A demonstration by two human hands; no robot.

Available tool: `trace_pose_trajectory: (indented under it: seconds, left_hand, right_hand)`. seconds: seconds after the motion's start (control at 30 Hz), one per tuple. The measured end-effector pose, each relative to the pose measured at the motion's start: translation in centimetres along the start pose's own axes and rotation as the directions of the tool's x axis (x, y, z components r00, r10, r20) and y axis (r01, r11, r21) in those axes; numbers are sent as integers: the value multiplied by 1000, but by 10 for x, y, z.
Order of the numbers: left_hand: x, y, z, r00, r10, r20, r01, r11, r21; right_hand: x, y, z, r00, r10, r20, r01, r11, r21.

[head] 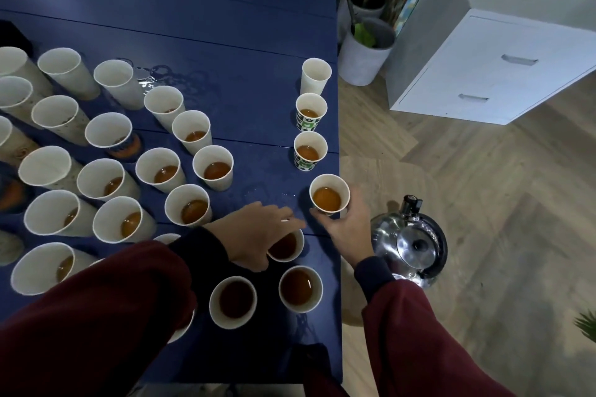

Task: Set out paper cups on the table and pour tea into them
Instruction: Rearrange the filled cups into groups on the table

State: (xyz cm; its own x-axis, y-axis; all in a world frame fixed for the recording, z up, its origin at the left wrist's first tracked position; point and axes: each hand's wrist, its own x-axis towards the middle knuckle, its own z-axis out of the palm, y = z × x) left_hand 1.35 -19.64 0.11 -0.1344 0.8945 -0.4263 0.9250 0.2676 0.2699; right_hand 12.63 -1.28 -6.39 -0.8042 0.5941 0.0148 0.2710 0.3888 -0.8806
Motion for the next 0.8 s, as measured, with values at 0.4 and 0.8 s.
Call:
trace_pose_trajectory:
  seconds: [0.4,0.8]
  left_hand:
    - [-7,-8,-6,959,-133,-249,69,966,-249]
    - [-22,-19,-44,802,-390,-453,243,905,-349]
  right_hand:
    - [16,-4,15,986,47,157,-42,999,-33]
    - [7,-6,17,975,51,217,-38,997,-64]
